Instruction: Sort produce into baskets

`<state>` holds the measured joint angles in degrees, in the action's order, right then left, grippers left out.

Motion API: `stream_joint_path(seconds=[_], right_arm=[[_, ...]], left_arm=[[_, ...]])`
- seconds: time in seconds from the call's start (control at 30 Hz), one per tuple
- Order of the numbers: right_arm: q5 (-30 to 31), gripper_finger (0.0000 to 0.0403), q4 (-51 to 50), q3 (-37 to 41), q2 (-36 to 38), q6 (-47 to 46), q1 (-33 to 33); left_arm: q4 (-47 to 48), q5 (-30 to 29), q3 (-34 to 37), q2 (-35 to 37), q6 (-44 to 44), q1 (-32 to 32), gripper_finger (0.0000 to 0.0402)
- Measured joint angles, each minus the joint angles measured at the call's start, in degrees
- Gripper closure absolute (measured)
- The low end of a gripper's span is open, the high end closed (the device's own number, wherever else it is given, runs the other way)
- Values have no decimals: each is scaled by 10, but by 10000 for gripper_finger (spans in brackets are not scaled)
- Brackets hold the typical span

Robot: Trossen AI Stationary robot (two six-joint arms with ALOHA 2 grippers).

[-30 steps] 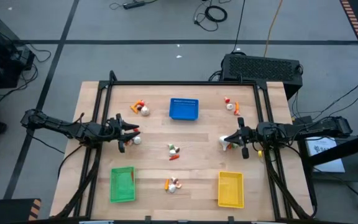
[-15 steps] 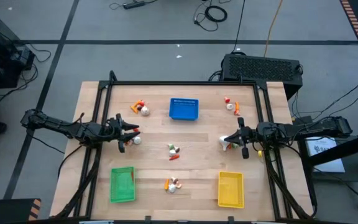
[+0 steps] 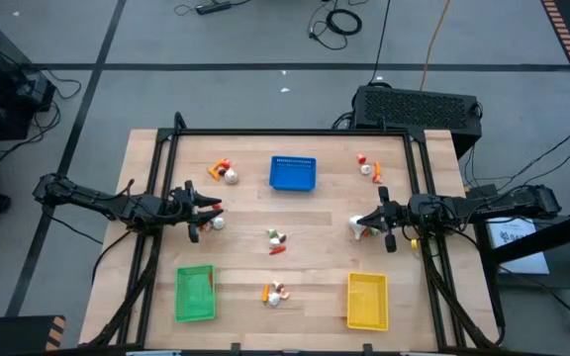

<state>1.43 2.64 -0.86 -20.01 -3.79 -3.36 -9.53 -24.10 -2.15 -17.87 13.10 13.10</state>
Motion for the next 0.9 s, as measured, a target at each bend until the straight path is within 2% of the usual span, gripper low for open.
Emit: stream_joint_path(seconds=[0.9], right_arm=[[0, 403, 24, 0, 0, 2, 0]], left_arm=[[0, 0, 0, 0, 0, 0, 242]])
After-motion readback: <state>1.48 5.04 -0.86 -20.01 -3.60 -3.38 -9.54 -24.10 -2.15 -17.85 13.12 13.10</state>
